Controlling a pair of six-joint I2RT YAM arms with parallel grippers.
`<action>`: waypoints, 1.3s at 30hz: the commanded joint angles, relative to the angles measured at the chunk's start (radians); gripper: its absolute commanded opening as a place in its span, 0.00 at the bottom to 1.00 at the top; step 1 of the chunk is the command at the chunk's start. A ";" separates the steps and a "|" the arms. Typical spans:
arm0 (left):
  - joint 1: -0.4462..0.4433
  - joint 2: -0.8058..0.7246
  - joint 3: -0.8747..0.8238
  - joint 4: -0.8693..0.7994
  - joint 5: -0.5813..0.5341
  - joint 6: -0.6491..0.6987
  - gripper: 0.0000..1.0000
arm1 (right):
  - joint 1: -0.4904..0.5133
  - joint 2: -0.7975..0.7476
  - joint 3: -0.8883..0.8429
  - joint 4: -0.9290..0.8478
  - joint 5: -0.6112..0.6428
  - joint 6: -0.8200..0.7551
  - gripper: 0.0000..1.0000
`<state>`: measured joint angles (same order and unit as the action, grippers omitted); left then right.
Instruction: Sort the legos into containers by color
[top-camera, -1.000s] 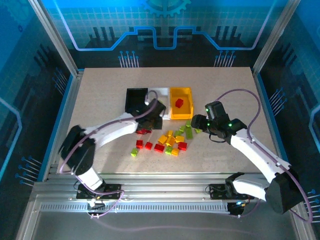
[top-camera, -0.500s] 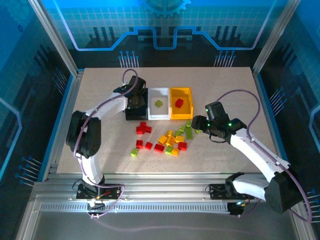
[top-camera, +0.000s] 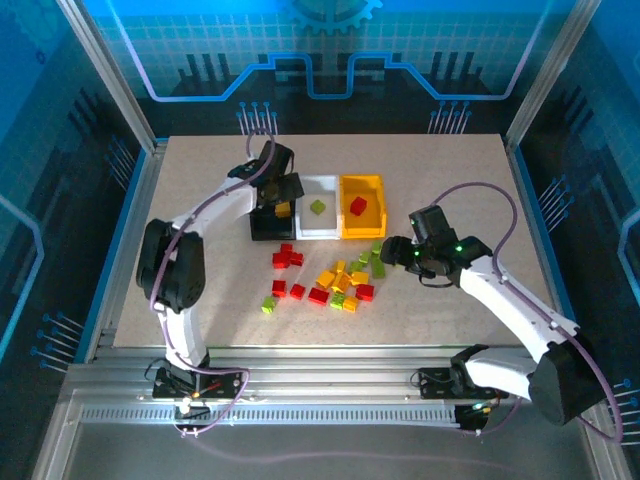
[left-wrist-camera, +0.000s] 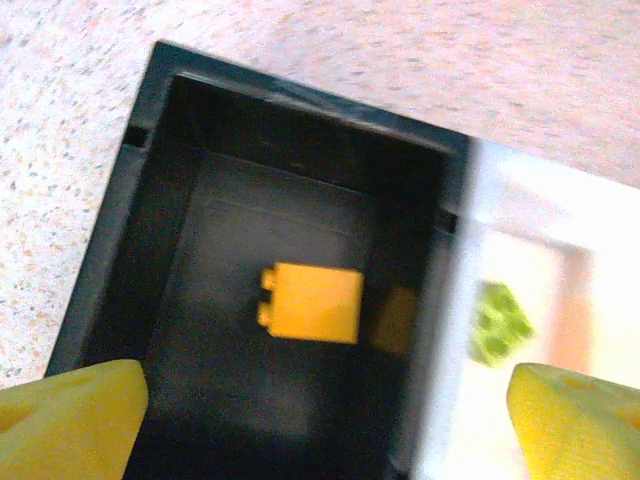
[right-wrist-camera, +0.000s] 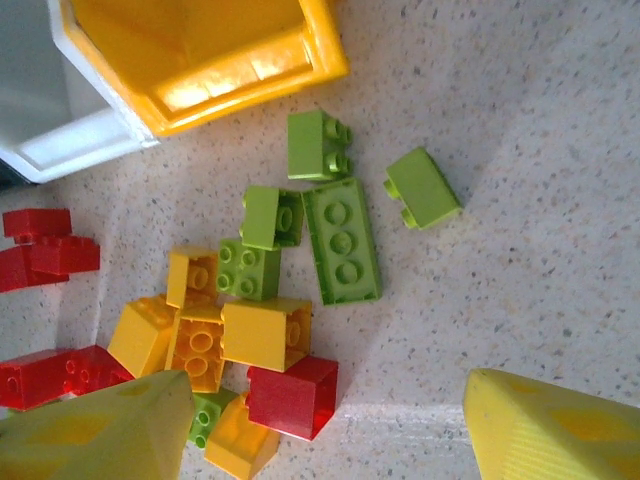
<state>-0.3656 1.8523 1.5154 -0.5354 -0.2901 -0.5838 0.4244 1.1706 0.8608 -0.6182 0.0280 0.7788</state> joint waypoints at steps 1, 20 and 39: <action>-0.061 -0.190 -0.086 0.044 0.072 0.002 0.99 | 0.014 0.039 -0.017 -0.024 -0.073 0.019 0.73; -0.205 -0.770 -0.700 0.064 0.098 -0.077 0.99 | 0.234 0.397 0.069 0.006 -0.004 0.099 0.73; -0.203 -0.772 -0.737 0.068 0.058 -0.094 0.99 | 0.244 0.300 0.065 -0.060 0.081 0.052 0.39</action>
<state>-0.5690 1.0927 0.7914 -0.4652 -0.2115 -0.6567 0.6628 1.5528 0.9131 -0.6331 0.0784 0.8497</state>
